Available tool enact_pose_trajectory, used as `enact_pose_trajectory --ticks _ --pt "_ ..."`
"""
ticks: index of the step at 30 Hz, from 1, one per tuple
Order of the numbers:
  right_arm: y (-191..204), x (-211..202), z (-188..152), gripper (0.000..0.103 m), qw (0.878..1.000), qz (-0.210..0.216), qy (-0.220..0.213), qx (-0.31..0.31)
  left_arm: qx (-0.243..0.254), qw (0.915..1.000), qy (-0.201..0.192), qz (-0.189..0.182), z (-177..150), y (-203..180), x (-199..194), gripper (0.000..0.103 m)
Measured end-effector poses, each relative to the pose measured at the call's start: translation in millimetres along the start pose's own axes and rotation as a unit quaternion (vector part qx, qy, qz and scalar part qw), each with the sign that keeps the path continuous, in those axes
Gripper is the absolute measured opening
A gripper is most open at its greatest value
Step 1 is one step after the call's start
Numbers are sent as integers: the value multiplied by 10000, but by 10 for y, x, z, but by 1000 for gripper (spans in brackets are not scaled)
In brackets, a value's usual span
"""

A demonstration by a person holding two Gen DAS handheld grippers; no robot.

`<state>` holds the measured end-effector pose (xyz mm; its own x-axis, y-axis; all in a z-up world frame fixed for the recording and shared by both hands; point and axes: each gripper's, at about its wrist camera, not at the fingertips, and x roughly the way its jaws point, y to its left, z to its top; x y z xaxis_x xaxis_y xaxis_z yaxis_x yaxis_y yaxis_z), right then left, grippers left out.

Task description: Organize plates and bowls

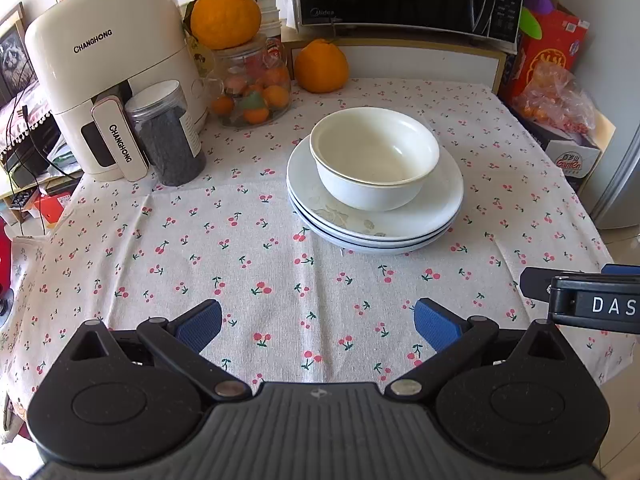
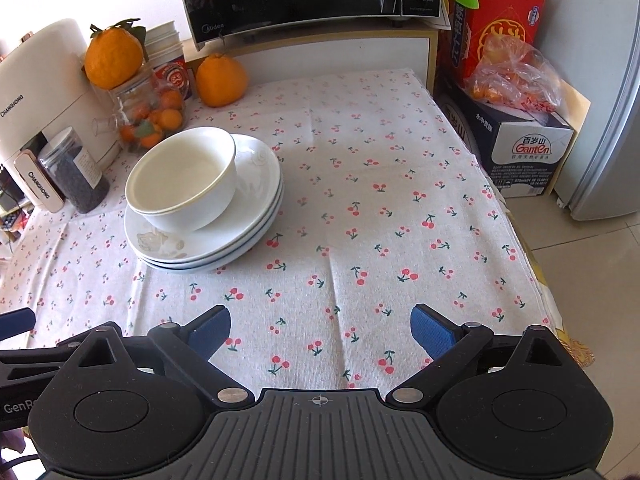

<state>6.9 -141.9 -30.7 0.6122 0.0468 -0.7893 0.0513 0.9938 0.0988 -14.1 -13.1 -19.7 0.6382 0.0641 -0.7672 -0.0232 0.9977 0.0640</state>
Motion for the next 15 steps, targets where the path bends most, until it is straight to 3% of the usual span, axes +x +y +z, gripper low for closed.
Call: enact_pose_trajectory --ticks 15 --pt "-14 -9 -4 98 10000 25 24 11 41 10000 -5 -19 -2 -24 -11 103"
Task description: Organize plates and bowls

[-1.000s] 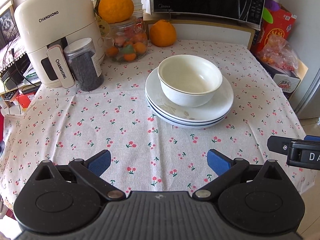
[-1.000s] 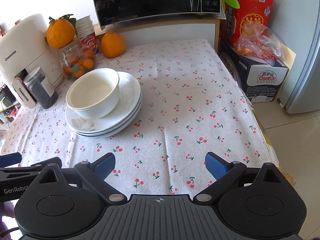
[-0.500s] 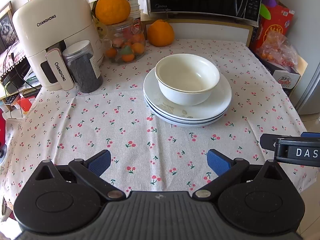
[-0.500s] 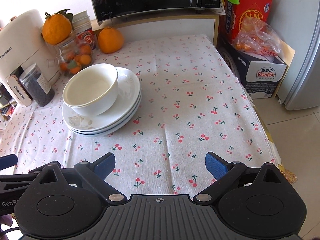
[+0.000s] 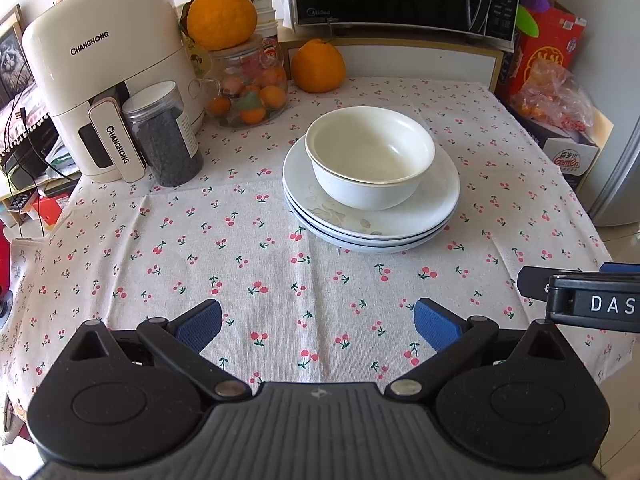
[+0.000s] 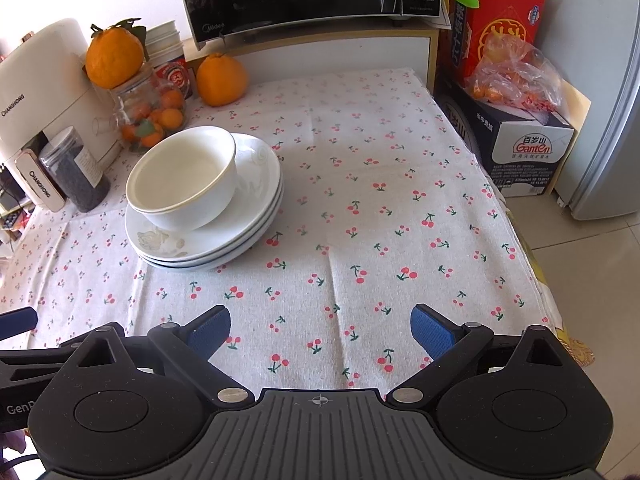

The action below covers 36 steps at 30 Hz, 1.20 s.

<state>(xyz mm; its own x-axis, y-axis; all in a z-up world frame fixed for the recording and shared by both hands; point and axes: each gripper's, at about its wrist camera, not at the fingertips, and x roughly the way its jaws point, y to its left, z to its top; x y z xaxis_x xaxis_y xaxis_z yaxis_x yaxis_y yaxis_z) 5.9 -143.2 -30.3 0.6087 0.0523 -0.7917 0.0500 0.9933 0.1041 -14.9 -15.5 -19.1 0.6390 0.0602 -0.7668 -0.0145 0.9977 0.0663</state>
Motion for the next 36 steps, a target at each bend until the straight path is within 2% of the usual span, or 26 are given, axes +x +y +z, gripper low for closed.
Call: enact_pose_trajectory --ticks 36 --pt "19 31 4 98 10000 -9 30 -18 22 10000 42 -63 -8 3 18 103"
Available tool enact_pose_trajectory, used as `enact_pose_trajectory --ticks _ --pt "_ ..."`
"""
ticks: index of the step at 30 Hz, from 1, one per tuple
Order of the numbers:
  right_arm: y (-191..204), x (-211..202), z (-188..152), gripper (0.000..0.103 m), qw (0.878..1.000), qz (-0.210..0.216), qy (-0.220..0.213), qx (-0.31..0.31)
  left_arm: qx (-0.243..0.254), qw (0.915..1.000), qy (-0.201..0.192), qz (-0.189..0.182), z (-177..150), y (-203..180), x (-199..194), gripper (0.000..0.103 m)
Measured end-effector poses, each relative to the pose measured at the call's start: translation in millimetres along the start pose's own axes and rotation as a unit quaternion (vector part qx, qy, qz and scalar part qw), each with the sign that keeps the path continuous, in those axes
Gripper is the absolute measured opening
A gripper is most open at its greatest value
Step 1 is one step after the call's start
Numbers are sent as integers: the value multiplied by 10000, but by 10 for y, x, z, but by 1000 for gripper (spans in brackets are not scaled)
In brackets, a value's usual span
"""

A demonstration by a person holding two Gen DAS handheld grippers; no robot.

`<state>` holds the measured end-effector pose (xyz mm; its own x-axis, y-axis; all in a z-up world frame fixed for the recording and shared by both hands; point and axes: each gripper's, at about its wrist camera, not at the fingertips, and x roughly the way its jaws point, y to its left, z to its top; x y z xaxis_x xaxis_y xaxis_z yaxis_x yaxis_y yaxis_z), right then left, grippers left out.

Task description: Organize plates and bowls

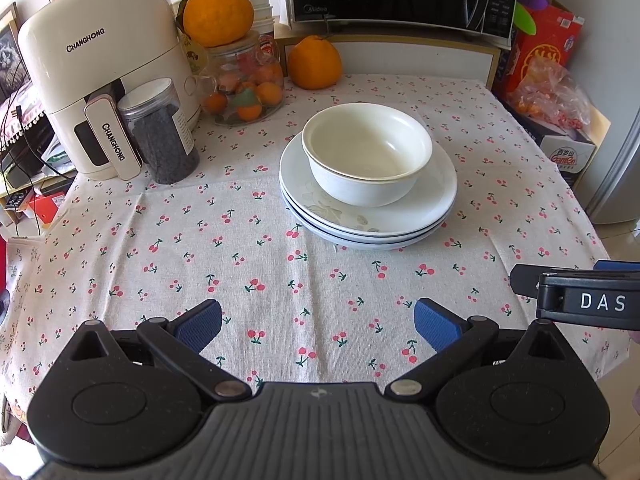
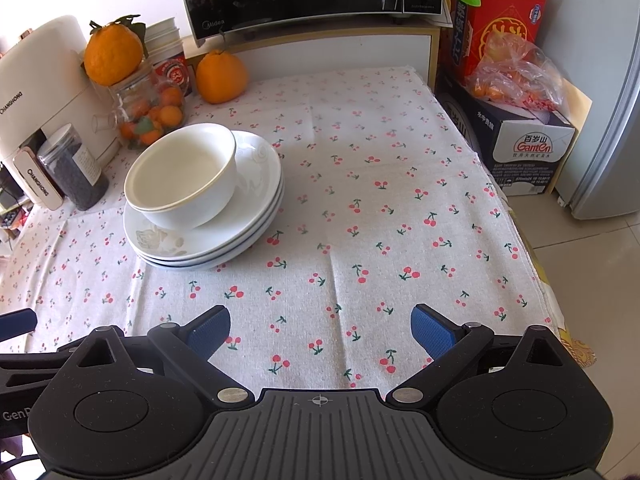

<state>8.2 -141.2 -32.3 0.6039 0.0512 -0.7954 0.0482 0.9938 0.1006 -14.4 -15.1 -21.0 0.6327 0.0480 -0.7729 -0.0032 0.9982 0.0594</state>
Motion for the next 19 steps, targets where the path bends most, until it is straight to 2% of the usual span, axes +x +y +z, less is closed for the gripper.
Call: enact_pose_trajectory --ticks 19 --pt "52 49 23 98 10000 10 15 9 25 10000 59 -10 19 13 12 103"
